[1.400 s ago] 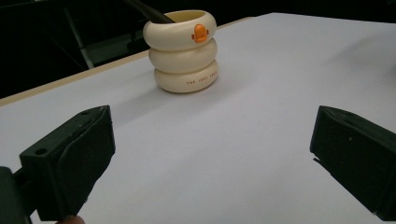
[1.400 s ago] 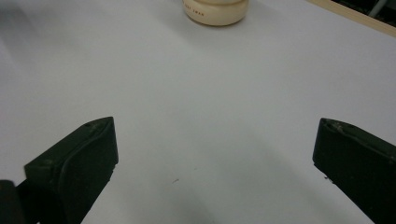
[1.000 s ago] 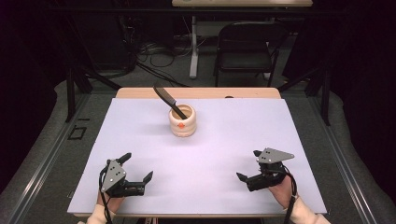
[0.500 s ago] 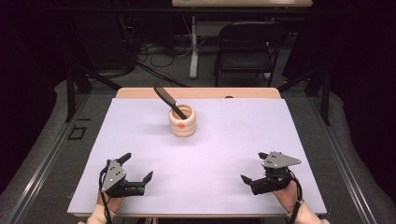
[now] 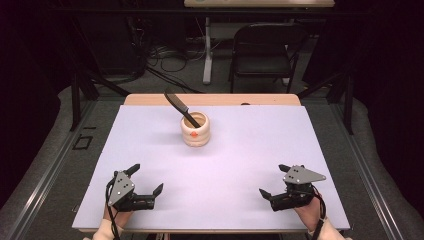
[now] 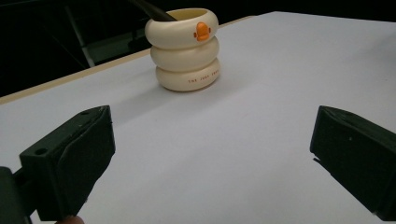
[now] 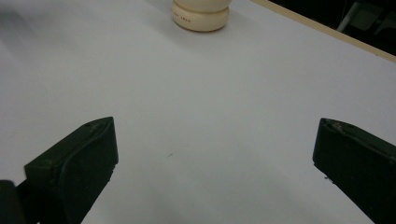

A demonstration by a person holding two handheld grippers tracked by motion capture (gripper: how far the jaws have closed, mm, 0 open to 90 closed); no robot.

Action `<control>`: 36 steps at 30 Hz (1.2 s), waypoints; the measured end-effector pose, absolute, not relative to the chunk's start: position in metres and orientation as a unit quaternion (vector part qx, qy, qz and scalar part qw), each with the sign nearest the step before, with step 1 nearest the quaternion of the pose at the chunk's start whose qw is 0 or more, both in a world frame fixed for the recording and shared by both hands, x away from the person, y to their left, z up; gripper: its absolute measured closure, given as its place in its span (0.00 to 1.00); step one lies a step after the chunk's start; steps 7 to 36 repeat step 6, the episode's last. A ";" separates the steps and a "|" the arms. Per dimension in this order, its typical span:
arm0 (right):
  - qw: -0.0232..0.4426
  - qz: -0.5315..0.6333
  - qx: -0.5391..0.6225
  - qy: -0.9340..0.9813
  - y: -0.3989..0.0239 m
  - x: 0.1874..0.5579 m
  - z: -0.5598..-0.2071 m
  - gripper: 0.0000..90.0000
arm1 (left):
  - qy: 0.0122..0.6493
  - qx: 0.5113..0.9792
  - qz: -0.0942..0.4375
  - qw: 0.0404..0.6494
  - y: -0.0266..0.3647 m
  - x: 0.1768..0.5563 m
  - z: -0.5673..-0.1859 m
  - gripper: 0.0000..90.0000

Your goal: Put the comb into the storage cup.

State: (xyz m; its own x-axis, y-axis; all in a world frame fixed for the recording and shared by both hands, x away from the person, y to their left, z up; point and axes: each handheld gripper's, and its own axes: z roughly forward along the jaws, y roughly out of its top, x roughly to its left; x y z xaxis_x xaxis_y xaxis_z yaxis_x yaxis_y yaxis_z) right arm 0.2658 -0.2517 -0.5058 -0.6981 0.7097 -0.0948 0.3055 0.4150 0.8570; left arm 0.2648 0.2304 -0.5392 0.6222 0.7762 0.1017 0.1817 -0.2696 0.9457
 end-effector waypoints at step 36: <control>0.229 0.440 0.315 0.809 -0.252 0.267 -0.507 0.00 | 0.323 0.742 0.291 0.510 0.230 0.265 -0.539 0.00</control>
